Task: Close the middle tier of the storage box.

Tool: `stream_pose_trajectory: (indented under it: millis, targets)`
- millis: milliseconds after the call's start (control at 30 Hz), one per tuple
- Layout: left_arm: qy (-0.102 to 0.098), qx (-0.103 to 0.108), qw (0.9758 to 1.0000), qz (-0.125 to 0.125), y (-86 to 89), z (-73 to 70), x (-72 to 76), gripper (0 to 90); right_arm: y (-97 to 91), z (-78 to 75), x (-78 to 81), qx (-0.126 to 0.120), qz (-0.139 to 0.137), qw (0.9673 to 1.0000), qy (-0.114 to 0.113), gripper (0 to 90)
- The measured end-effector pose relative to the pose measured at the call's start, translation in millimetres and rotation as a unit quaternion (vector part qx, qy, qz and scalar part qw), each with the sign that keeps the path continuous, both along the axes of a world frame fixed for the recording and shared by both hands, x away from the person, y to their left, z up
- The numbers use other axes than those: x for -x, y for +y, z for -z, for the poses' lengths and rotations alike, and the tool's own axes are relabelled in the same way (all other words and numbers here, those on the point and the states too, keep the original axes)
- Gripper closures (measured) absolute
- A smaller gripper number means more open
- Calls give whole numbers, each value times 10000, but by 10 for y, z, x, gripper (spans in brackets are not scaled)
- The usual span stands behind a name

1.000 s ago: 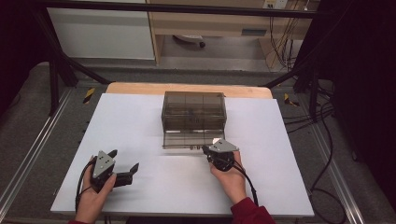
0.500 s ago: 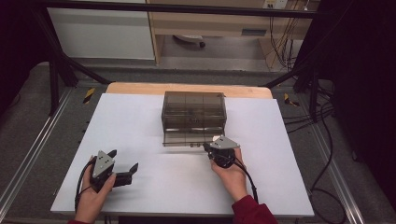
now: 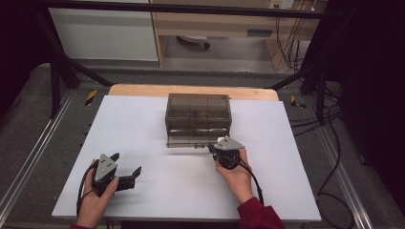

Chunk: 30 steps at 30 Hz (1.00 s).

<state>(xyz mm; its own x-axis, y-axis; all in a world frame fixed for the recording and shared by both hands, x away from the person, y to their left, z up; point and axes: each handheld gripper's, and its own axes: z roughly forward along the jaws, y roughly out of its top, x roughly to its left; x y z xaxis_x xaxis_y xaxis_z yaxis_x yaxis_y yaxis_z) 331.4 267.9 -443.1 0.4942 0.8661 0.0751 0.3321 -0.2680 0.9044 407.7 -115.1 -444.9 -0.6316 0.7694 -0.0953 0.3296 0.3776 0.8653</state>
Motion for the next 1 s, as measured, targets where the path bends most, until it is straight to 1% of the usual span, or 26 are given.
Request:
stream_pose_trajectory:
  millis: [233,767,1000]
  targets:
    - [-13,13,10000,5,5,0,-2,53,3,-4,-26,48,-17,10000,-4,900]
    - [4,52,10000,-11,6,4,-3,53,-29,-9,-39,-44,2,10000,-11,900]
    - [21,20,10000,-10,-7,10,-5,53,-39,-10,-50,-62,-22,10000,11,900]
